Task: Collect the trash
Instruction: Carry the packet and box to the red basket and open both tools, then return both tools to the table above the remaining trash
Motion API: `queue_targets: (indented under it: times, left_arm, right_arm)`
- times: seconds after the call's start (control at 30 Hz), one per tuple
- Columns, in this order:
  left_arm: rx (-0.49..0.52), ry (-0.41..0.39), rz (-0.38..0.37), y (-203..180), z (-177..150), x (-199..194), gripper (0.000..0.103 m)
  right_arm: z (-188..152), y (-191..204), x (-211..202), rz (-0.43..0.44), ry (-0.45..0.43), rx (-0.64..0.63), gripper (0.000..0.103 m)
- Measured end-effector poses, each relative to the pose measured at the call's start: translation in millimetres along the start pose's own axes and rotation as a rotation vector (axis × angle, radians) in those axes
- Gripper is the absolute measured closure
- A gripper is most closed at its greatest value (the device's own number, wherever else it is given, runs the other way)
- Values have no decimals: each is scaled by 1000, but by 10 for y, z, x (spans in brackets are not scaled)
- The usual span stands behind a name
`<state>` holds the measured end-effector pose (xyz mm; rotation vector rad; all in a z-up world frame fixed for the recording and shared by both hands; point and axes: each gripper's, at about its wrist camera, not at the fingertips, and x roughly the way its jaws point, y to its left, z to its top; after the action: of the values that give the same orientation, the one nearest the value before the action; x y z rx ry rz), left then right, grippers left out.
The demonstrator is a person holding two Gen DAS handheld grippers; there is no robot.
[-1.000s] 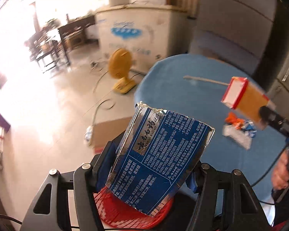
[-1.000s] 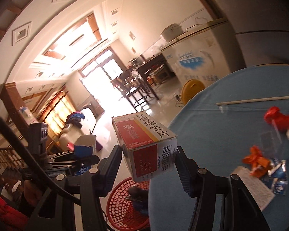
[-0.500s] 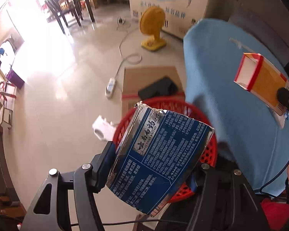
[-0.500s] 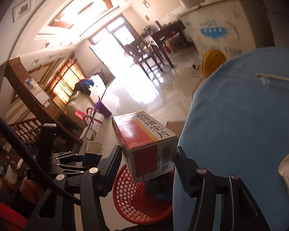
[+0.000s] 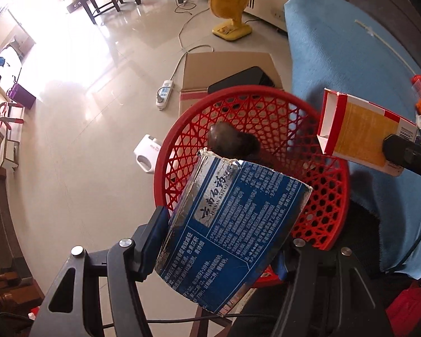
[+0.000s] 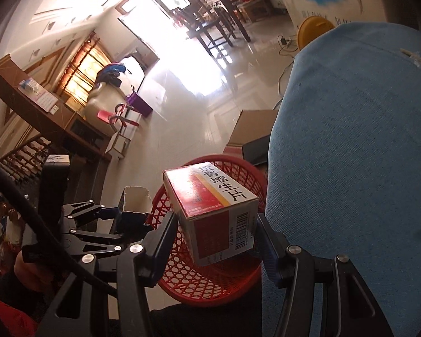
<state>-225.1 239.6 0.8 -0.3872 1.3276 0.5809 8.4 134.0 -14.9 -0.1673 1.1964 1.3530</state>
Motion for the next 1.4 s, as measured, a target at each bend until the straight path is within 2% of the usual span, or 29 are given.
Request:
queue_targets:
  times: [0.23,0.33,0.47,0.73,0.97,1.13,1.4]
  left_arm:
    - [32,15,49,-41,33,120,36]
    - [27,29,41,-22,4,171,36]
    - [36,36,37,-56,22,185,34]
    - [65,27,1,-240,100,86,34]
    - [79,-54,-35,-414,207,-125,34]
    - [142,-143,-71,-687,305,-367,34]
    - [225,-237,-147,-1138,397,-665,34]
  right_arm:
    - [97,-20,213,7,71,23,41]
    - [118,-62,248,19,80,32,41]
    - [112,-57,255,18,62,39,41]
    - [-9,-67,-40,2,7,70,41]
    - [-21,-213,-461,-32,-76,102,41]
    - [-39,-296,-856,-76,-161,118,41]
    - [-190,-485,-1446,-124,-284,180,41]
